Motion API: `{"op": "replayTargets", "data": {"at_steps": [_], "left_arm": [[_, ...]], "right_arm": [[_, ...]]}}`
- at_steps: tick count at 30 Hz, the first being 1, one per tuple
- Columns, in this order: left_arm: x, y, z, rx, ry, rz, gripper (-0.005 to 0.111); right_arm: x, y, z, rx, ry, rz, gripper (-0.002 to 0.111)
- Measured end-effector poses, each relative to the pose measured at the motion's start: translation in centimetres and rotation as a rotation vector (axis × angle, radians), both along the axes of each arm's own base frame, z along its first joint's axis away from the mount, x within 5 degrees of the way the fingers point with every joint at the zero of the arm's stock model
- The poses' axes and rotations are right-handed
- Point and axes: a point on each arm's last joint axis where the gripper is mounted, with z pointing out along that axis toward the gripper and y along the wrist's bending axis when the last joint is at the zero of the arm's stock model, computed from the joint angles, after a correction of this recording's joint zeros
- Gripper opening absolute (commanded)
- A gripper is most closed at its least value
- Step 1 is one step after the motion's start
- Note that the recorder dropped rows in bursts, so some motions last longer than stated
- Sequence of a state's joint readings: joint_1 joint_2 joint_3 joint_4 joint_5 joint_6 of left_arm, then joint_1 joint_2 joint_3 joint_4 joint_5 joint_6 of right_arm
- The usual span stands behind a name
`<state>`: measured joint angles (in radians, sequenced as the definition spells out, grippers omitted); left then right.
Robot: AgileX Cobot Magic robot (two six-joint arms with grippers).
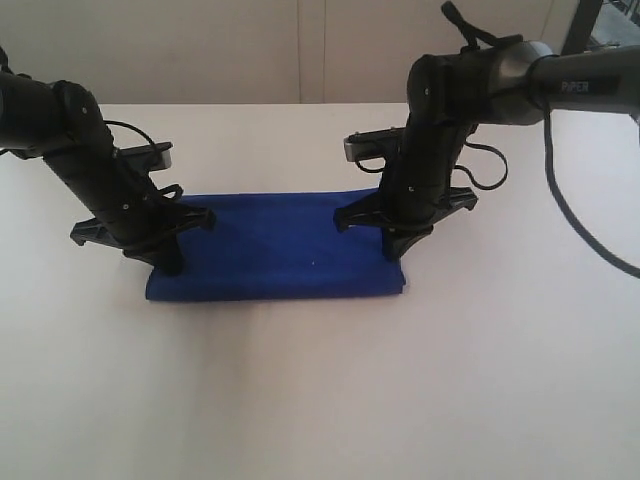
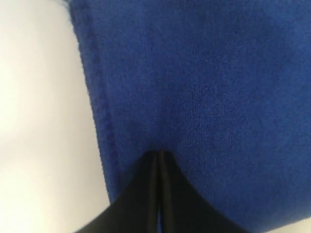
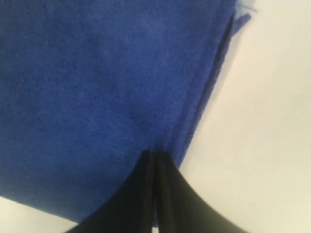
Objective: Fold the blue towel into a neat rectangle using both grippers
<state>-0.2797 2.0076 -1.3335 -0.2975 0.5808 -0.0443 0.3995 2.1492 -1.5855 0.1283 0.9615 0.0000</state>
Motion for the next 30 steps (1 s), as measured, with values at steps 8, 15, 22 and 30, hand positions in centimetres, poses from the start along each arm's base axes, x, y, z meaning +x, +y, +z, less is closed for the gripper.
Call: {"op": "replayTargets", "data": {"at_steps": [8, 15, 22, 30], "left_arm": [[0.0, -0.1, 0.0, -0.016, 0.003, -0.007, 0.000], [-0.3, -0.1, 1.9, -0.024, -0.035, -0.051, 0.000], [-0.9, 1.1, 4.9, 0.025, -0.101, -0.082, 0.000], [-1.4, 8.3, 9.8, 0.034, -0.157, 0.095, 0.000]], "right_arm": [[0.0, 0.0, 3.2, 0.042, -0.096, -0.006, 0.000], [0.0, 0.0, 3.1, 0.043, -0.097, -0.006, 0.000], [0.2, -0.5, 3.2, 0.078, -0.083, -0.044, 0.000], [1.2, -4.8, 5.1, 0.117, -0.084, -0.137, 0.000]]}}
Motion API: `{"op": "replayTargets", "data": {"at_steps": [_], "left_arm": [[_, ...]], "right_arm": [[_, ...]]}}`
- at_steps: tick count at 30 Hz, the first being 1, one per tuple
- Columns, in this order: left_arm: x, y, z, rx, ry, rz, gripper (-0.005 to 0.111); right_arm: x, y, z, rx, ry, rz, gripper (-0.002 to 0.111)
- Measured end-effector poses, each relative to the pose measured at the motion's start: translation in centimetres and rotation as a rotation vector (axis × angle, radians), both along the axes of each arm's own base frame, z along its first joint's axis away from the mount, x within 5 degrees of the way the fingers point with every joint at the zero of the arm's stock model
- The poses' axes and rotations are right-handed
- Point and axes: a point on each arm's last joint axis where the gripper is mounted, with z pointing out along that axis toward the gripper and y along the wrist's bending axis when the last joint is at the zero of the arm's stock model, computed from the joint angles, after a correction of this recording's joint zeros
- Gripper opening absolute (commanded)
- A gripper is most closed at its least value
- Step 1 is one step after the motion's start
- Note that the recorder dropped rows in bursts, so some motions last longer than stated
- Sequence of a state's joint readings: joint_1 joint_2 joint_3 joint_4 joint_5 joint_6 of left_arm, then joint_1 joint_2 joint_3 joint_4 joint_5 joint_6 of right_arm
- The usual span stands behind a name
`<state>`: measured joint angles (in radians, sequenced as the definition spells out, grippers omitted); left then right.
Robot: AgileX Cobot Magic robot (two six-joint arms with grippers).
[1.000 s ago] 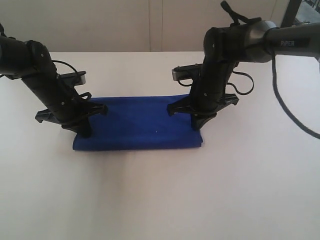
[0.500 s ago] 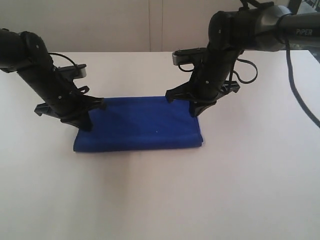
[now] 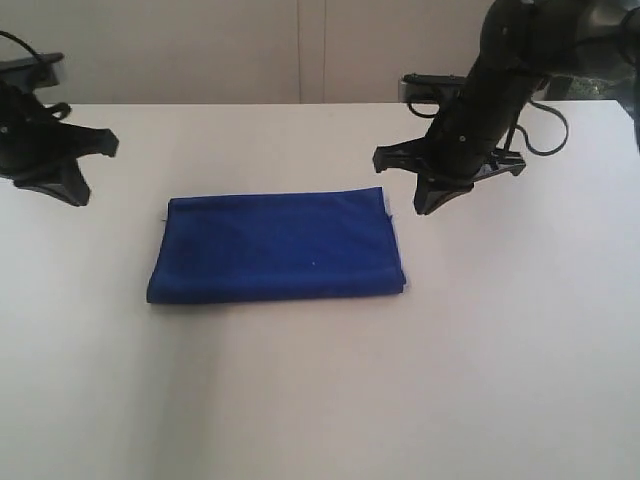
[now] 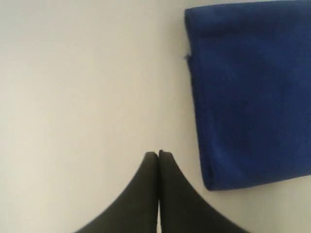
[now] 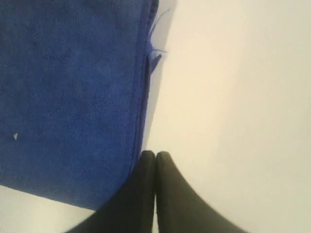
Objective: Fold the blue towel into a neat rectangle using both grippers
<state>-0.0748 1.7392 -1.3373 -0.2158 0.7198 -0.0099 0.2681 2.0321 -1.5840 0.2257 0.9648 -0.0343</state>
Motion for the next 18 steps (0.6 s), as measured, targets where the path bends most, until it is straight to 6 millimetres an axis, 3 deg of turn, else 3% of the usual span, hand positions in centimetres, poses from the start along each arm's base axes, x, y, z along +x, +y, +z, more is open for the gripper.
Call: {"op": "replayTargets", "data": {"at_steps": [5, 10, 14, 18], "left_arm": [[-0.9, 3.0, 1.1, -0.003, 0.043, 0.065, 0.000], [-2.0, 3.7, 2.3, -0.003, 0.036, 0.078, 0.000], [-3.9, 3.6, 3.0, -0.004, 0.006, 0.080, 0.000], [-6.0, 3.6, 3.4, 0.002, -0.045, 0.088, 0.000]], "right_arm": [[-0.2, -1.1, 1.8, 0.015, -0.030, -0.009, 0.000], [-1.0, -1.7, 3.1, 0.024, -0.052, 0.000, 0.000], [-2.1, -1.7, 2.6, 0.027, -0.036, 0.027, 0.000], [-3.0, -0.4, 1.5, 0.045, -0.036, 0.045, 0.000]]}}
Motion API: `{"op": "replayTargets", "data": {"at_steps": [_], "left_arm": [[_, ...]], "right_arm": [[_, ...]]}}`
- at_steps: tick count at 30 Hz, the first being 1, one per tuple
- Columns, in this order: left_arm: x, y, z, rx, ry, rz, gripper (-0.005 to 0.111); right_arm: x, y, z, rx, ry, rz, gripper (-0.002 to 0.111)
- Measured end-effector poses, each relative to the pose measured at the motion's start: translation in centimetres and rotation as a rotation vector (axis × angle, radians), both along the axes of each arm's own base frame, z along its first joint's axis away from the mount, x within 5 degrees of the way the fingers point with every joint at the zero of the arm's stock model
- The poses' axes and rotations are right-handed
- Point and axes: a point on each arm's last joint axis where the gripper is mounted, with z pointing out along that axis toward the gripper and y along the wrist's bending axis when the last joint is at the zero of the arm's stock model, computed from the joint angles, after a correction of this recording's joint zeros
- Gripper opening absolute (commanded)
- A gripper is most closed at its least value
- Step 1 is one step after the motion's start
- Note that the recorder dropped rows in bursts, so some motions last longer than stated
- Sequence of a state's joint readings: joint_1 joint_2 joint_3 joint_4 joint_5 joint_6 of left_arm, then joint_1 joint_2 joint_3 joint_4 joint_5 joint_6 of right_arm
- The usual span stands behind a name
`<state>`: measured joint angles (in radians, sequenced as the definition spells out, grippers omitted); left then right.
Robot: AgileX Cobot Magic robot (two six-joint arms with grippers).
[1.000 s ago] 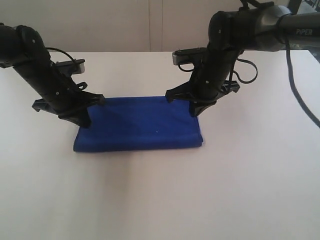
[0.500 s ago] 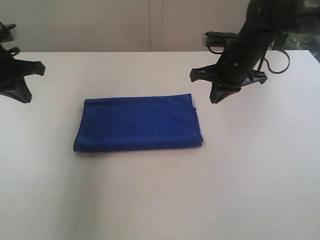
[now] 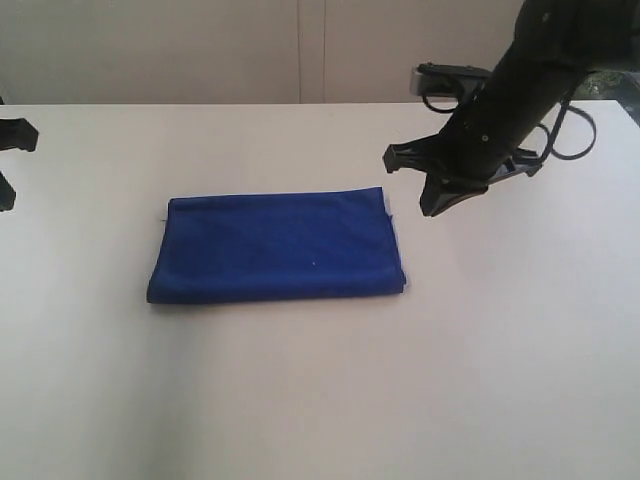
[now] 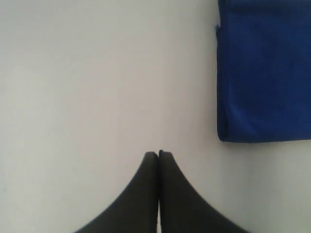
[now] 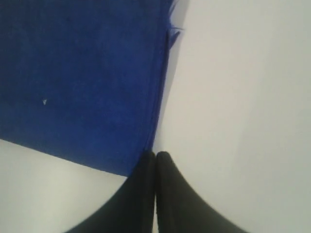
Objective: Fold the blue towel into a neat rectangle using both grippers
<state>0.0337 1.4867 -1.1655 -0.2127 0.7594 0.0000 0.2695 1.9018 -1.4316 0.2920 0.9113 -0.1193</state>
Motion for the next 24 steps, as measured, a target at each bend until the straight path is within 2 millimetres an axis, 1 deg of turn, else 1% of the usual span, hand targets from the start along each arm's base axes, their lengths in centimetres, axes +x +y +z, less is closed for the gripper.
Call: {"op": "replayTargets", "data": {"at_steps": [5, 7, 9, 13, 16, 19, 24], "left_arm": [[-2.9, 0.0, -0.1, 0.003, -0.042, 0.015, 0.000], [-3.8, 0.0, -0.3, 0.005, -0.049, 0.018, 0.000], [-4.5, -0.1, -0.7, 0.005, -0.039, 0.019, 0.000], [-5.2, 0.0, -1.7, 0.006, -0.022, 0.024, 0.000], [-5.4, 0.0, -2.3, 0.007, -0.012, 0.028, 0.000], [-5.5, 0.0, -2.6, 0.008, -0.010, 0.030, 0.000], [-5.5, 0.0, -2.6, 0.009, -0.015, 0.032, 0.000]], "right_arm": [[-0.7, 2.8, -1.9, 0.005, -0.024, 0.048, 0.000], [-0.7, 4.0, -2.6, 0.008, -0.038, 0.066, 0.000], [-0.6, 4.7, -3.5, 0.008, -0.040, 0.074, 0.000], [-0.2, 4.8, -5.9, -0.017, 0.006, 0.055, 0.000], [-0.1, 4.8, -7.4, -0.036, 0.037, 0.059, 0.000], [-0.1, 4.8, -8.2, -0.045, 0.058, 0.059, 0.000], [-0.4, 4.7, -8.2, -0.053, 0.081, 0.067, 0.000]]}}
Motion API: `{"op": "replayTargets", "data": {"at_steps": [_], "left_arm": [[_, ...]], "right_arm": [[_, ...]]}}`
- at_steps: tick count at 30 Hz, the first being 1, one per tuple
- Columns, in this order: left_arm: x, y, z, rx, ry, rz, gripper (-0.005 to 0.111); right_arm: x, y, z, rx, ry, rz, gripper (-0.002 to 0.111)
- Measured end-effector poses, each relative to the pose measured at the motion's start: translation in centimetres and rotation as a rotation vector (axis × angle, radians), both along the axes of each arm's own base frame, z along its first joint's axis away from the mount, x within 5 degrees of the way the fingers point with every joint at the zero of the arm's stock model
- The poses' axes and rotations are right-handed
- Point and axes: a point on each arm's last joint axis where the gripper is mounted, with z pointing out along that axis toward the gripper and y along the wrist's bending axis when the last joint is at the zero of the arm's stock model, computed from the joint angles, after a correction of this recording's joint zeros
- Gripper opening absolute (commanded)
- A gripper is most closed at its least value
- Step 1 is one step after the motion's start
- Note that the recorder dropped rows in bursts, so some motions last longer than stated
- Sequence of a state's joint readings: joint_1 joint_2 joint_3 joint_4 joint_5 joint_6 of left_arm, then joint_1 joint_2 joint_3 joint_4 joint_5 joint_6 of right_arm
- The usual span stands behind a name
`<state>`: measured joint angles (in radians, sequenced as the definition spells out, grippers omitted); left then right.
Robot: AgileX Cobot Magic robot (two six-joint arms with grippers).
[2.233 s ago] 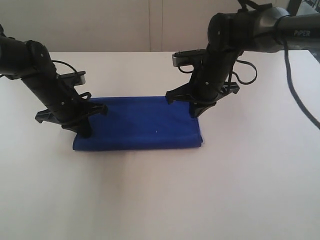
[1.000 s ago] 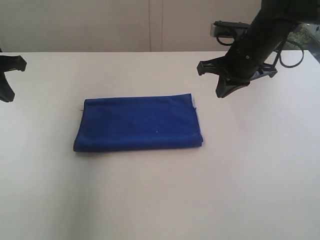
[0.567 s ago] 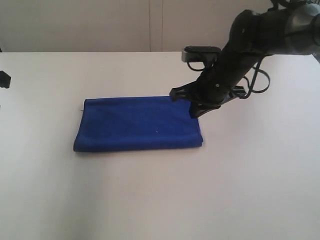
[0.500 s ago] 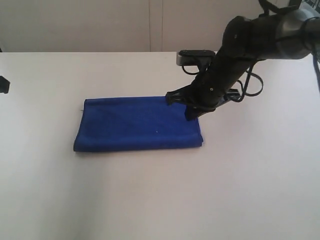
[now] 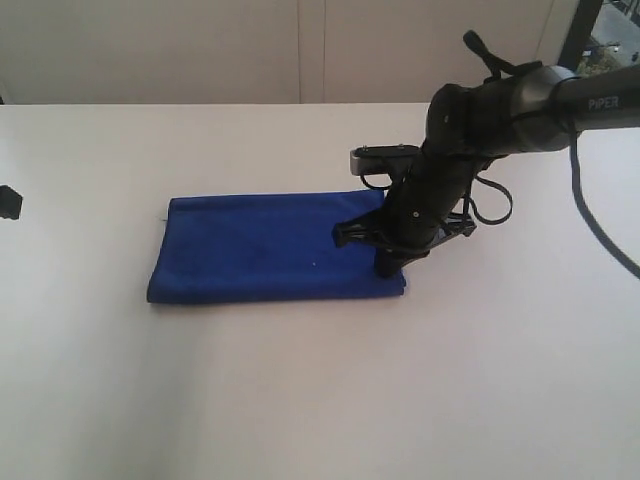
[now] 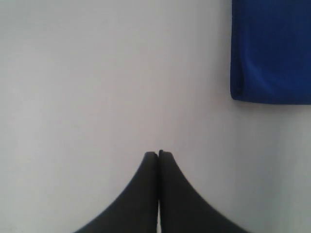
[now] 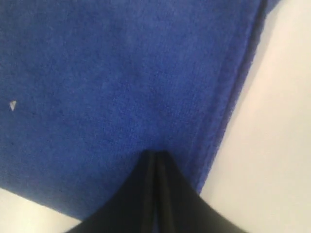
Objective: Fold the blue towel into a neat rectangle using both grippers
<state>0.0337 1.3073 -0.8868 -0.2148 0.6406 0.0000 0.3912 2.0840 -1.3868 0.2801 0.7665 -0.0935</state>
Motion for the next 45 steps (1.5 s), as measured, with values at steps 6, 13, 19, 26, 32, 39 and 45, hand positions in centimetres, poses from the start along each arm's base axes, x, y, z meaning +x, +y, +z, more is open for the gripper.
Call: {"op": "replayTargets", "data": {"at_steps": [6, 13, 19, 26, 32, 39, 45], "left_arm": [[0.0, 0.0, 0.0, 0.000, -0.002, 0.001, 0.000], [0.0, 0.0, 0.0, 0.000, -0.002, 0.001, 0.000], [0.2, 0.1, 0.1, 0.015, -0.031, -0.018, 0.000], [0.2, 0.0, 0.1, 0.029, -0.032, -0.059, 0.000], [-1.0, -0.2, 0.1, 0.033, 0.050, -0.149, 0.000], [-2.8, -0.3, 2.5, 0.048, -0.050, -0.162, 0.000], [-4.7, -0.4, 4.7, 0.066, -0.155, -0.174, 0.000]], "right_arm": [[-0.3, -0.1, -0.1, -0.011, 0.031, 0.011, 0.000], [-0.4, -0.1, -0.1, -0.017, 0.040, 0.015, 0.000], [-0.2, -0.3, 1.5, 0.002, -0.007, -0.029, 0.000], [0.1, -3.9, 8.2, 0.062, -0.161, -0.124, 0.000], [-0.9, -8.0, 9.9, 0.044, -0.165, -0.201, 0.000], [-4.6, -11.9, 11.8, 0.024, -0.231, -0.274, 0.000], [-9.1, -13.3, 15.2, 0.014, -0.421, -0.282, 0.000]]}}
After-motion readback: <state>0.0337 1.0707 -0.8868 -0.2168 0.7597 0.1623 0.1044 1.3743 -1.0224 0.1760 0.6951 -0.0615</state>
